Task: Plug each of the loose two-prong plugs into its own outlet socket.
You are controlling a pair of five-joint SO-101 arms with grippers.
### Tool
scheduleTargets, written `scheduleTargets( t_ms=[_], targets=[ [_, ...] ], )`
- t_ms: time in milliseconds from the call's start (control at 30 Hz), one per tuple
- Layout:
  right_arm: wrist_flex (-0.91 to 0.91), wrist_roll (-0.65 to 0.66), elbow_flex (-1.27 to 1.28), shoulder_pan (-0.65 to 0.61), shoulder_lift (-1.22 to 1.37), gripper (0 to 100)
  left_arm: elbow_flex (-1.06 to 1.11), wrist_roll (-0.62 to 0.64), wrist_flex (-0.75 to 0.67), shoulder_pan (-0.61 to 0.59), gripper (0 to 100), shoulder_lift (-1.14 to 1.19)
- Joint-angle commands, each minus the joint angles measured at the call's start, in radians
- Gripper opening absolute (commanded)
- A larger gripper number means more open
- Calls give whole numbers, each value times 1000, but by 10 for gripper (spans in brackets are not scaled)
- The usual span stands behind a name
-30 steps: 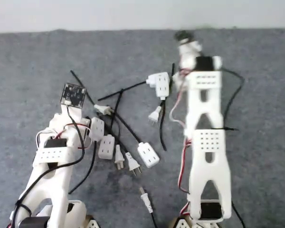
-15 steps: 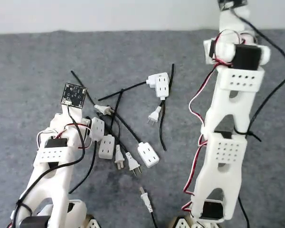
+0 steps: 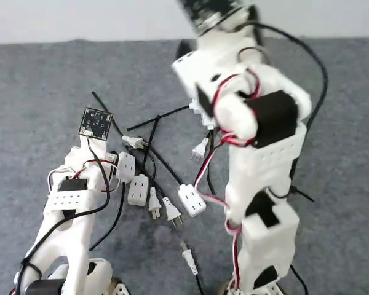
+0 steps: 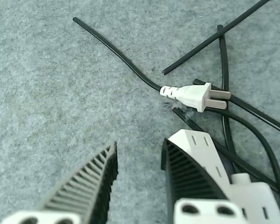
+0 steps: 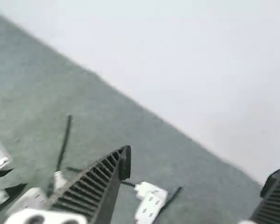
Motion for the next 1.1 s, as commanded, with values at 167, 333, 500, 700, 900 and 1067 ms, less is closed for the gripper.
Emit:
scheduleTargets(
  t_ms=[167, 333, 500, 700, 900, 1067],
  targets=[
    [35, -11, 882, -191, -526, 428, -2, -14, -25, 2, 160, -6],
    [-180, -9, 1335, -174, -642, 428, -2, -14, -25, 2, 160, -6],
    [-573, -12, 1676, -77, -638, 428, -2, -14, -23, 2, 160, -6],
    [-825, -11, 1815, -70, -496, 428, -2, -14, -25, 2, 160, -6],
    [-972, -11, 1761, -71, -236, 428, -2, -14, -25, 2, 160, -6],
    [-997, -12, 1626, -67, -15, 428, -4, -11, -25, 2, 160, -6]
  ],
)
